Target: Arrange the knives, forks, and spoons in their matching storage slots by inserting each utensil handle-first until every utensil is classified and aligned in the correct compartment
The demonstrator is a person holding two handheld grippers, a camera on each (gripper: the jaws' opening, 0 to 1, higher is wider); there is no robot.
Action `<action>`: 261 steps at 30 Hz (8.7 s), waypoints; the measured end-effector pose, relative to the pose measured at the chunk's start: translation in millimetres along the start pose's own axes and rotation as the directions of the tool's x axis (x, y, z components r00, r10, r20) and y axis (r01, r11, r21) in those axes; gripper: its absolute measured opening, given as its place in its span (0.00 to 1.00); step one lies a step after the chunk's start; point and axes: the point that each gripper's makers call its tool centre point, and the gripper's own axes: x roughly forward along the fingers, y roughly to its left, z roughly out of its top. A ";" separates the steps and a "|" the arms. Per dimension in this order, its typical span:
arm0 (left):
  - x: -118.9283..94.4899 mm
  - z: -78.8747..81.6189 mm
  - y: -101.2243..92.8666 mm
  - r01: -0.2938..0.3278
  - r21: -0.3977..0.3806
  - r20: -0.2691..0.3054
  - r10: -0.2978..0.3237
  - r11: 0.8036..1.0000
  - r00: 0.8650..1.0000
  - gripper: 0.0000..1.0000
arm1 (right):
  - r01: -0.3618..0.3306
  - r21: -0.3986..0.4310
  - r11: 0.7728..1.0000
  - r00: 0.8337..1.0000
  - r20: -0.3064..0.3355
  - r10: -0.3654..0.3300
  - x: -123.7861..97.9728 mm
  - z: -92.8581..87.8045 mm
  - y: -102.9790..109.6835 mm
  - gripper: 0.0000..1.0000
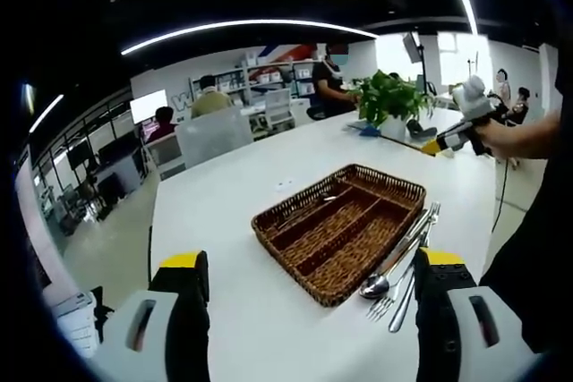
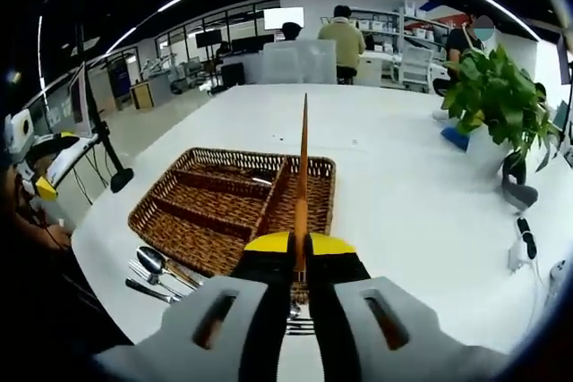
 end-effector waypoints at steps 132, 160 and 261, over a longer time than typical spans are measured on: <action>-5.0 -4.6 37.8 -0.037 -0.038 0.023 0.037 0.999 0.999 1.00 | -0.157 -0.217 0.963 0.987 0.000 0.161 53.1 -16.7 18.2 1.00; 12.9 -2.1 7.5 0.033 -0.019 0.033 -0.033 0.999 0.999 1.00 | -0.293 -0.362 0.885 0.938 0.071 0.339 -38.1 -4.3 25.7 1.00; 168.0 -122.0 -167.5 0.591 0.215 -0.486 -0.440 0.777 0.755 0.09 | -0.272 -0.250 0.929 0.945 0.113 0.307 -73.3 -28.1 -0.1 1.00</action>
